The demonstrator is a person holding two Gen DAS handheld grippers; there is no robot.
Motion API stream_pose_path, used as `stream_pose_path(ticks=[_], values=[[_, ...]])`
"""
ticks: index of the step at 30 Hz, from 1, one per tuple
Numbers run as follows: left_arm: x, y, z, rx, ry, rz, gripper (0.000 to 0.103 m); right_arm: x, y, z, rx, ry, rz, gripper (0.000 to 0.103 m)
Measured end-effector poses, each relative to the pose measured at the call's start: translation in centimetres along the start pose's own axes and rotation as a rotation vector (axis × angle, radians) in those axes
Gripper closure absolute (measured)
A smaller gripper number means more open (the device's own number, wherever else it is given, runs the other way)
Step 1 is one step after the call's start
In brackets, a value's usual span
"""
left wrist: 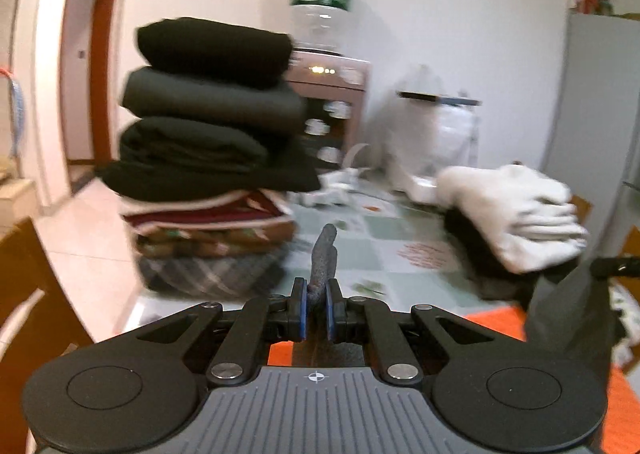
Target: Fold clothes
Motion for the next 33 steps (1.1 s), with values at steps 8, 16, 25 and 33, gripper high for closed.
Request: stream_pose_path(ticks=[8,16,25,33], values=[[-2.3,1.7,-3.4,0.065,-0.07,-0.067,0.062,-7.0,0.4,0.5,0.084,0.065,-0.145,0.073],[1.8,7.1,-4.5,0.073,-0.063,-0.203,0.058,-4.1,6.7,2.6,0.04,0.039,-0.284,0.053],[7.0,12.8,-4.2,0.124,-0.065,-0.332,0.051,1.5,13.9,3.1,-0.016,0.056,-0.382,0.049],[9.3,17.2,-3.8,0.147,-0.065,-0.414,0.038,3.7,18.0,2.6,-0.008,0.087,-0.424,0.045]])
Point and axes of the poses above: each gripper's, at about its wrist camera, not at the fingertips, and x roughly against the way its jaws point, z to its right, y to its underside, the point moved 1 cm from there along -x, roughly the way its jaws point, and after that the axes turned 3 degrees about -x, right-handed, at the moved point
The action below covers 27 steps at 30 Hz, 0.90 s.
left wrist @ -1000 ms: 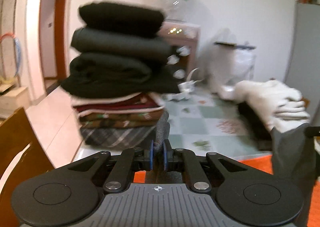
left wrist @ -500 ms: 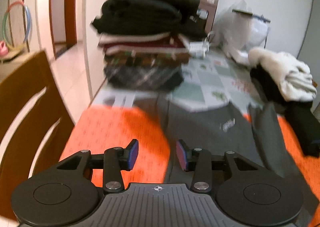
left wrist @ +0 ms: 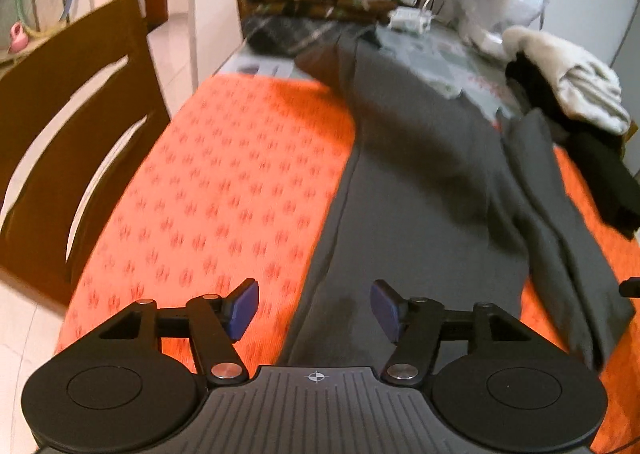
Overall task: Fold clothes
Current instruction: 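Pull the trouser legs straight with the right gripper and release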
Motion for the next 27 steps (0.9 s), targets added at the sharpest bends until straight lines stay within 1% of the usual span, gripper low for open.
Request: stream_pose_path(ticks=[5,9,11,12,13,14,16,17,18,19,20,21,24,27], values=[[0.0,1.9,0.4,-0.003,0.018,-0.021,0.038,-0.9,1.5,-0.4,0.023,0.028,-0.011,0.045],[-0.1,3.1,1.1,-0.001,0.007,-0.02,0.04,-0.9,2.0,-0.6,0.031,0.065,0.003,0.045],[0.0,3.6,1.5,-0.011,-0.024,-0.011,0.047,-0.7,2.3,-0.6,0.028,0.078,0.012,0.044],[0.1,3.7,1.7,-0.011,-0.038,-0.008,0.054,-0.7,2.6,-0.6,0.026,0.083,0.021,0.043],[0.2,3.8,1.8,-0.005,-0.045,-0.004,0.064,-0.7,2.8,-0.6,0.027,0.087,0.027,0.04],[0.3,4.0,2.0,0.005,-0.049,0.0,0.068,-0.8,2.9,-0.5,0.031,0.089,0.029,0.039],[0.5,4.2,2.4,0.024,-0.049,0.007,0.084,-0.8,3.4,-0.8,0.058,0.096,0.047,0.04],[0.7,4.3,2.7,0.024,-0.055,0.013,0.085,-0.8,3.4,-0.9,0.065,0.099,0.05,0.042],[0.9,4.4,3.0,0.025,-0.065,0.019,0.087,-0.7,3.4,-1.0,0.065,0.099,0.052,0.054],[1.2,4.4,3.3,0.028,-0.071,0.026,0.088,-0.6,3.3,-1.1,0.067,0.096,0.053,0.074],[1.5,4.4,3.5,0.033,-0.076,0.035,0.088,-0.4,3.2,-1.3,0.071,0.087,0.053,0.084],[2.0,4.4,3.7,0.038,-0.083,0.047,0.088,-0.3,3.1,-1.4,0.074,0.078,0.052,0.092],[4.2,4.3,4.2,0.064,-0.1,0.09,0.089,1.1,2.8,-2.1,0.076,0.05,0.076,0.093],[6.9,4.3,4.3,0.096,-0.111,0.117,0.089,3.5,2.4,-2.7,0.083,0.0,0.104,0.094]])
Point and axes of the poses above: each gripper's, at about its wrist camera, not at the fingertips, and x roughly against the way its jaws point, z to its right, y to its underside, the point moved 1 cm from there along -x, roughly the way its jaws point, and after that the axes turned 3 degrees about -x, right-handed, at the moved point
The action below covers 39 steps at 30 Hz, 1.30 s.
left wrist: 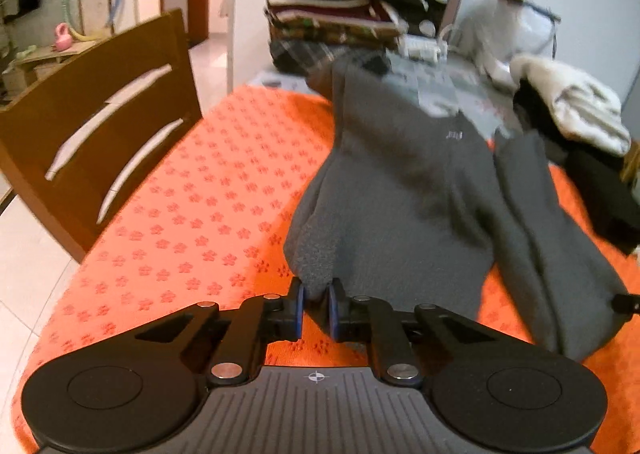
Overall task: Fold clothes
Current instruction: 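Pull the trouser legs straight with the right gripper and release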
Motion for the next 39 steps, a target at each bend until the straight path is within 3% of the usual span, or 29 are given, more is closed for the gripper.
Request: stream_pose_path(ticks=[8,14,17,21,29,39], values=[[8.0,1.4,-0.6,0.132,-0.033,-0.025,0.089,6.8,-1.1,-0.2,0.013,-0.11,0.029,0.094],[8.9,6.3,0.0,0.177,-0.069,-0.084,0.085,7.0,1.2,1.8,0.035,-0.11,-0.054,0.093],[9.1,8.5,0.8,0.164,-0.092,-0.101,0.079,6.3,2.6,2.1,0.078,-0.111,-0.114,0.09],[10.2,9.8,1.7,0.135,-0.072,-0.096,0.053,6.9,2.6,2.0,0.126,-0.098,-0.094,0.074],[9.9,7.6,2.1,0.078,-0.035,-0.09,0.048,5.7,-0.6,1.4,0.124,-0.124,-0.081,0.068],[5.2,2.6,0.7,-0.033,0.041,-0.151,0.045,0.4,-5.9,-0.2,0.069,-0.096,-0.1,0.064]])
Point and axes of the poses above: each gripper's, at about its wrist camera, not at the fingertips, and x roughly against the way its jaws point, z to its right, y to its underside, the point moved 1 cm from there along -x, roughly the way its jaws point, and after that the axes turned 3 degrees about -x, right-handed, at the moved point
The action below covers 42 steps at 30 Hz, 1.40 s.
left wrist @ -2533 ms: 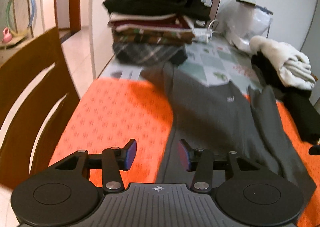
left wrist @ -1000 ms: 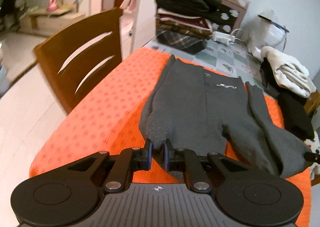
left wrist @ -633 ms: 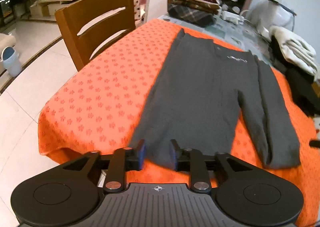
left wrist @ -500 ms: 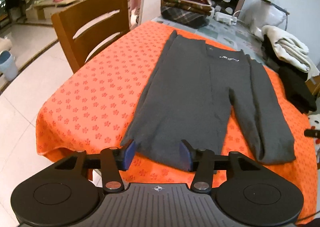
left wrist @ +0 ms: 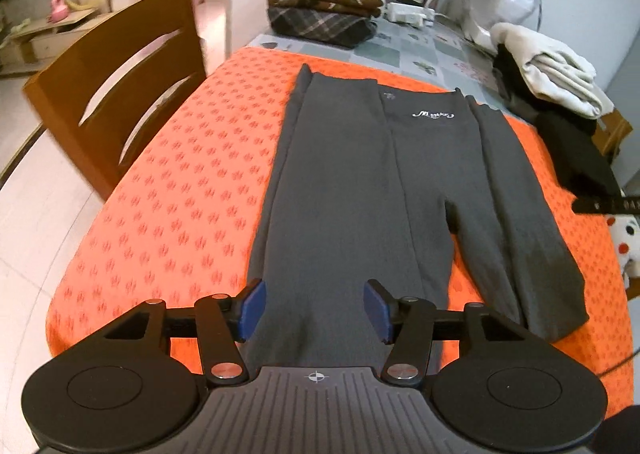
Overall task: Fold clothes
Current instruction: 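Pull the trouser legs straight with the right gripper and release, then move both grippers over the flattened trousers toward the waistband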
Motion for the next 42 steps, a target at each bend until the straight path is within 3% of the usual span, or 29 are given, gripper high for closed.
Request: stream_pose_path(ticks=[9,23,27,29,30,34,42], values=[[-2.5,-4.4,-1.7,-0.042,0.031,-0.006,0.044,-5.7,-7.4,-0.4,-0.037,0.029,0.004,0.062],[-4.9,-5.4,-2.1,-0.006,0.004,-0.045,0.039,-17.2,-17.4,0.2,-0.034,0.126,-0.044,0.062],[-5.1,-5.3,-1.9,0.011,-0.008,-0.055,0.039,-19.5,-18.2,0.4,-0.01,0.178,-0.064,0.063],[-5.0,-5.1,-1.9,0.016,-0.016,-0.058,0.039,-20.5,-18.1,0.5,0.0,0.183,-0.088,0.075],[-4.9,-5.0,-2.0,0.018,-0.02,-0.06,0.039,-20.8,-17.9,0.6,0.002,0.186,-0.1,0.088],[-4.6,-4.6,-2.1,0.029,-0.033,-0.061,0.039,-20.7,-17.0,0.9,-0.001,0.184,-0.083,0.1],[-4.2,-5.3,-1.4,-0.012,-0.013,-0.034,0.039,-13.7,-14.7,2.2,-0.06,0.144,0.019,0.1]])
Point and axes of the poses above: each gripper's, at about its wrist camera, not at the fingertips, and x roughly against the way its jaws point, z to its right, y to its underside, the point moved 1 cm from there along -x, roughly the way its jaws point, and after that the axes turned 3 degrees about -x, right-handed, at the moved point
